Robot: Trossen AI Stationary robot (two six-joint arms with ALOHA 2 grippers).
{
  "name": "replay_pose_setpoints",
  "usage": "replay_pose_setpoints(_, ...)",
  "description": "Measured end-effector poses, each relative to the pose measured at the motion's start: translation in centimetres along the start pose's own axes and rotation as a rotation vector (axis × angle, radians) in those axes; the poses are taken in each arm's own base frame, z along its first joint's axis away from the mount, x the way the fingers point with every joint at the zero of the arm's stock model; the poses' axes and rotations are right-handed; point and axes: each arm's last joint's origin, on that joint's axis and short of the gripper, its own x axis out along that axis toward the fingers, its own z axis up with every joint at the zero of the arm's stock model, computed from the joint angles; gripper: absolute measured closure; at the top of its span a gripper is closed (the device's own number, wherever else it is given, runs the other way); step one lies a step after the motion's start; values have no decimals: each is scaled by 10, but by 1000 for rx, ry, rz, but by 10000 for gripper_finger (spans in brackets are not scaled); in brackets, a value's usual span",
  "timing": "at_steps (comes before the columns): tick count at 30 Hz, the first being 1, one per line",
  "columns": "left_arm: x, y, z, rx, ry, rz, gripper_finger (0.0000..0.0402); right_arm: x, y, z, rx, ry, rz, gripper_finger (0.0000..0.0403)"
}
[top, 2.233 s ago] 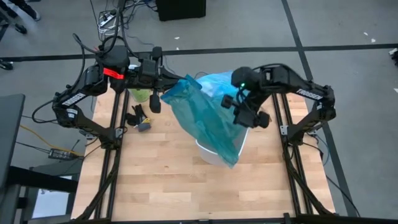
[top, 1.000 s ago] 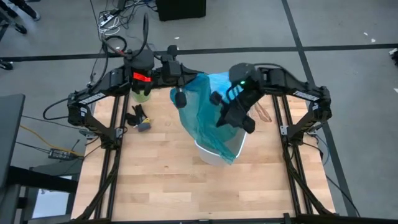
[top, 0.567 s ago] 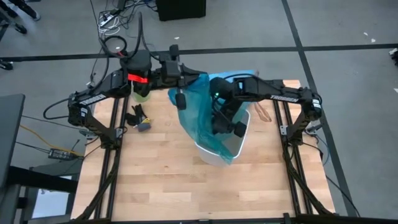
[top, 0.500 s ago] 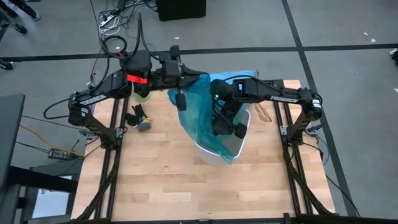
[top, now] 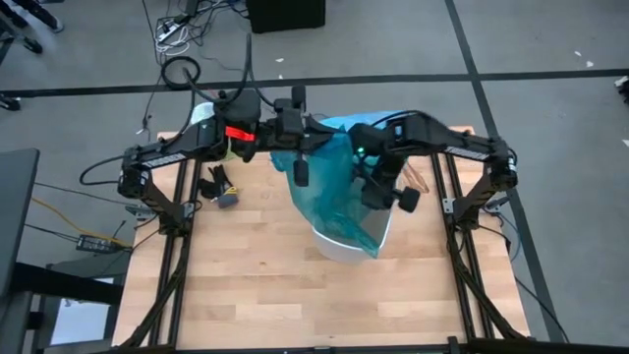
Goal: Place trash/remove bag and relplace
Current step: Insert the blue trash bag into the white trash bin
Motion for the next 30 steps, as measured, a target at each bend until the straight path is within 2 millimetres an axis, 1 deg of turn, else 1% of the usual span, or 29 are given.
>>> replay_pose_setpoints(3,6,2,-4,29,9,79,398,-23,8,-3,7,-23,-57,403)
replay_pose_setpoints(6,11,6,-6,31,4,146,398,-52,20,-2,-32,-149,-107,403)
replay_pose_setpoints(7,14,8,-8,33,4,159,398,-59,24,1,-57,-203,-109,403)
replay_pose_setpoints(10,22,13,-14,37,6,191,398,-72,37,8,-133,-330,-70,403)
replay_pose_setpoints(12,25,15,-17,37,-1,210,398,-78,46,7,-162,-361,-35,403)
replay_pose_setpoints(14,29,17,-17,37,-33,221,398,-84,53,6,-187,-412,46,403)
replay_pose_setpoints(17,32,19,-15,39,-74,236,398,-90,61,13,-242,-550,310,403)
replay_pose_setpoints(20,33,20,-16,39,-85,242,398,-91,62,26,-230,-641,581,403)
replay_pose_setpoints(21,34,20,-16,39,-83,242,398,-90,62,30,-189,-641,616,403)
replay_pose_setpoints(23,34,20,-16,39,-84,242,398,-91,60,34,-62,-630,615,403)
replay_pose_setpoints(26,33,20,-15,39,-92,244,398,-85,57,32,143,-541,604,403)
replay_pose_setpoints(30,33,20,-15,55,-97,247,398,-78,67,23,222,-404,683,403)
